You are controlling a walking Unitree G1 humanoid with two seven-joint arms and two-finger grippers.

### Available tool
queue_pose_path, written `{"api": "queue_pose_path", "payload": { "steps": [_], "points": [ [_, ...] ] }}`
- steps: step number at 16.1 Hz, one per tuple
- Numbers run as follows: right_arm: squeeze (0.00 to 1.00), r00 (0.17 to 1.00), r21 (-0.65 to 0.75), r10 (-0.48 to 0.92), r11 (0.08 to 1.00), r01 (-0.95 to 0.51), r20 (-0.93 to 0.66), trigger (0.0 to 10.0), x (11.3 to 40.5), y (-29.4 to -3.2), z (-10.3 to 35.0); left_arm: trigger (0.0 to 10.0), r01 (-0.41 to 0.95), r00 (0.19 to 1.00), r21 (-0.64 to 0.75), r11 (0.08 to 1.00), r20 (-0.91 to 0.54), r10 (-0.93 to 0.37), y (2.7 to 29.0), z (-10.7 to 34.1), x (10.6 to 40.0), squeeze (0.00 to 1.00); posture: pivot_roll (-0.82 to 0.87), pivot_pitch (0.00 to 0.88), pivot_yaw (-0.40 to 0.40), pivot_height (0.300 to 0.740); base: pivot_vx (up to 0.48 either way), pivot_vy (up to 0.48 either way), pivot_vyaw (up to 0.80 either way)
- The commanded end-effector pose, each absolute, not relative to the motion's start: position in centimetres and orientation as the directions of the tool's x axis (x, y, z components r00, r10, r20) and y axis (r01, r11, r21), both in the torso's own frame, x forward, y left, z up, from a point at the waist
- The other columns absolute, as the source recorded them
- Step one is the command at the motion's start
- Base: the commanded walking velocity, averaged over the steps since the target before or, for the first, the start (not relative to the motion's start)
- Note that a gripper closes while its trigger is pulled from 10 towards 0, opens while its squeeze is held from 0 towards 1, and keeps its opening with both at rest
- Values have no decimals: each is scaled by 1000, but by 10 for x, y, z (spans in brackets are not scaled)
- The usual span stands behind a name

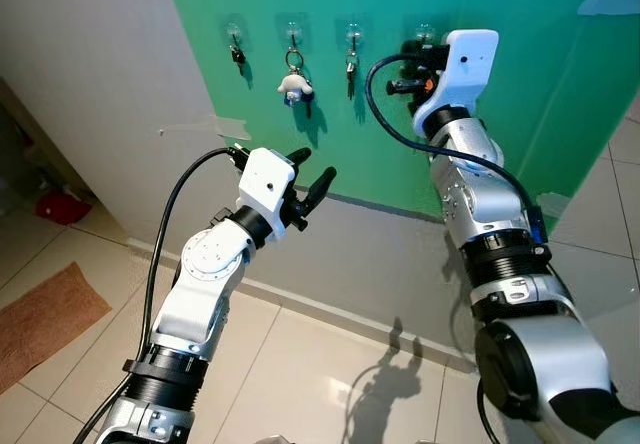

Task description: Hang keys on a hook

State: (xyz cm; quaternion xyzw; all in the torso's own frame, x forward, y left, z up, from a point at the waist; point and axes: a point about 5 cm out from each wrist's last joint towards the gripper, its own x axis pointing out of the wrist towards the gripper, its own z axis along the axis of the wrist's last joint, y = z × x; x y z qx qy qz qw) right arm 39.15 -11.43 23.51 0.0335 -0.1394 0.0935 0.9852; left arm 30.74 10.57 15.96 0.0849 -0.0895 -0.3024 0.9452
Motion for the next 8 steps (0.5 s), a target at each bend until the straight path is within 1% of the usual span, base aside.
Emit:
{"api": "queue_pose_path", "payload": {
  "steps": [1,5,8],
  "points": [
    [0,941,62,154,982,-181,301,10000,394,-115,243,10000,536,816,225,814,111,-567,113,160,307,0,-68,0,115,740,0,0,0],
    [0,938,91,132,981,-169,321,10000,393,-122,247,10000,545,810,223,808,107,-576,109,160,308,0,-80,0,126,740,0,0,0],
    [0,935,149,117,973,-175,334,10000,392,-126,249,10000,551,806,222,804,107,-582,107,160,308,0,-83,0,130,740,0,0,0]
  ]
}}
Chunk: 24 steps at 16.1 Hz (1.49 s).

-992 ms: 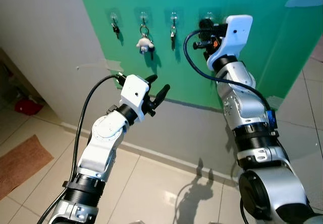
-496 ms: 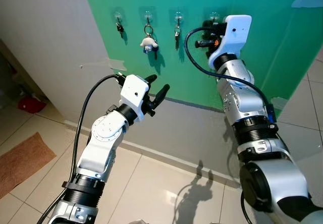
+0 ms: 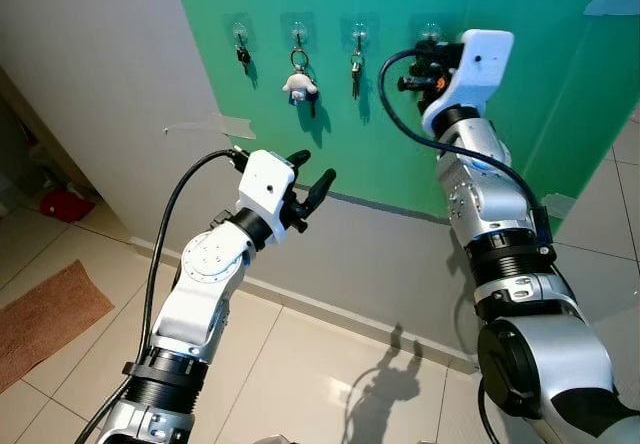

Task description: Hang keys on a hook

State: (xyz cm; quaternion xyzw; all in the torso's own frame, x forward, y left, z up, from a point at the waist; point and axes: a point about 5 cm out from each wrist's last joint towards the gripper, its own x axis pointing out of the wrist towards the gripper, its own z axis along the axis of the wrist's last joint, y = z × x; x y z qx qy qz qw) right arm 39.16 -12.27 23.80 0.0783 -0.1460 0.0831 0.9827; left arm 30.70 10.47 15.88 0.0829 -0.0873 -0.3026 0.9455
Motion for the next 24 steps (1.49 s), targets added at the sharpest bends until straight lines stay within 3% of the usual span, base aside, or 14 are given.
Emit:
{"api": "queue_pose_path", "payload": {
  "steps": [1,24],
  "points": [
    [0,933,163,125,968,-189,338,10000,390,-127,250,10000,554,805,221,803,107,-584,106,160,308,0,-86,0,132,740,0,0,0],
    [0,966,143,183,967,-211,185,10000,382,-122,214,10000,564,800,217,797,94,-592,106,156,303,0,-83,0,123,740,0,0,0]
  ]
}}
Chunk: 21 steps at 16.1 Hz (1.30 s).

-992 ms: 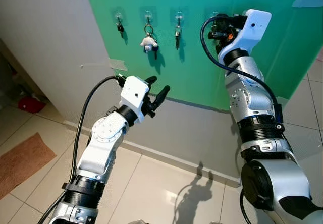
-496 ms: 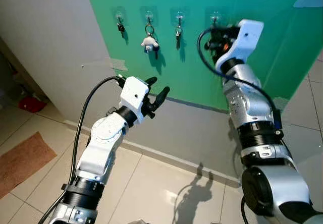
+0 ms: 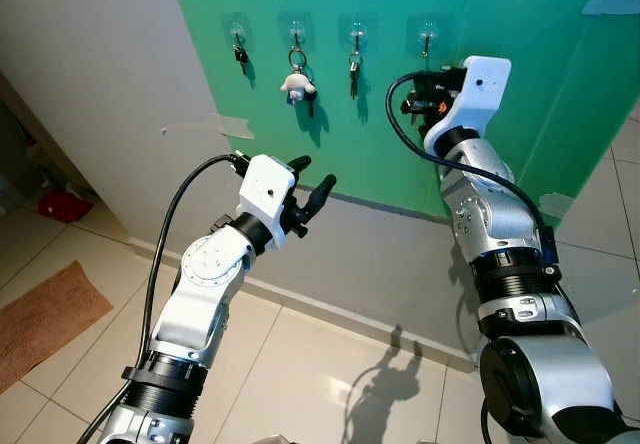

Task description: Hang keys on a hook

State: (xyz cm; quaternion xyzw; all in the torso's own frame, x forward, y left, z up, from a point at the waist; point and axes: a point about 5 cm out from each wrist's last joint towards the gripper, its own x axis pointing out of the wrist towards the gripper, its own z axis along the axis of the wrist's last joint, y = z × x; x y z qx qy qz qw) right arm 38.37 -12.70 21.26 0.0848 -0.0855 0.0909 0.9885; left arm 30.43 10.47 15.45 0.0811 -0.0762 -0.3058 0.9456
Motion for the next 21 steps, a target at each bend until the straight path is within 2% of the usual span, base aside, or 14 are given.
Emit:
{"api": "queue_pose_path", "payload": {
  "steps": [1,4,10,21],
  "points": [
    [0,965,144,186,966,-214,183,10000,381,-122,213,10000,563,801,218,797,94,-592,106,156,303,0,-83,0,124,740,0,0,0],
    [0,963,157,189,963,-220,193,10000,377,-120,211,10000,560,800,221,799,106,-590,106,159,304,0,-84,0,129,740,0,0,0],
    [0,920,178,217,942,-285,327,10000,377,-115,242,10000,567,794,222,794,110,-598,105,161,306,0,-89,0,139,740,0,0,0],
    [0,934,166,161,961,-222,318,10000,390,-116,249,10000,582,783,220,782,107,-613,104,160,305,0,-84,0,139,740,0,0,0]
  ]
}}
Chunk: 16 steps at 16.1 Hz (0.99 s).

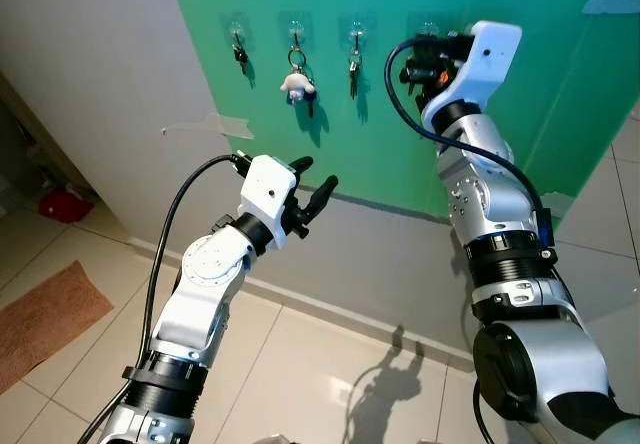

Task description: Hang keys on a hook

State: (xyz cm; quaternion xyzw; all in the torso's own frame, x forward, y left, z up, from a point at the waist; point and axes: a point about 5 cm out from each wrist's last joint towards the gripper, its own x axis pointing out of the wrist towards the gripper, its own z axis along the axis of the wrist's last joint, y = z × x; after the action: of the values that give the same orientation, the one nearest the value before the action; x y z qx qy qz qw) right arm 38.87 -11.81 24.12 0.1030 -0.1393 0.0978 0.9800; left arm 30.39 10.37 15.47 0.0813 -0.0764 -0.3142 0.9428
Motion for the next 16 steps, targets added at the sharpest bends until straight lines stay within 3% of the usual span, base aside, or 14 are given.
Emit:
{"api": "queue_pose_path", "payload": {
  "steps": [1,9,16],
  "points": [
    [0,946,146,143,970,-192,291,10000,392,-118,246,10000,583,783,220,782,107,-613,104,160,304,0,-84,0,139,740,0,0,0],
    [0,976,147,12,988,-45,219,10000,394,-140,228,10000,594,777,215,775,98,-622,101,159,304,0,-86,0,145,740,0,0,0],
    [0,986,120,102,986,-118,129,10000,378,-125,194,10000,600,772,219,769,92,-628,101,158,304,0,-88,0,147,740,0,0,0]
  ]
}}
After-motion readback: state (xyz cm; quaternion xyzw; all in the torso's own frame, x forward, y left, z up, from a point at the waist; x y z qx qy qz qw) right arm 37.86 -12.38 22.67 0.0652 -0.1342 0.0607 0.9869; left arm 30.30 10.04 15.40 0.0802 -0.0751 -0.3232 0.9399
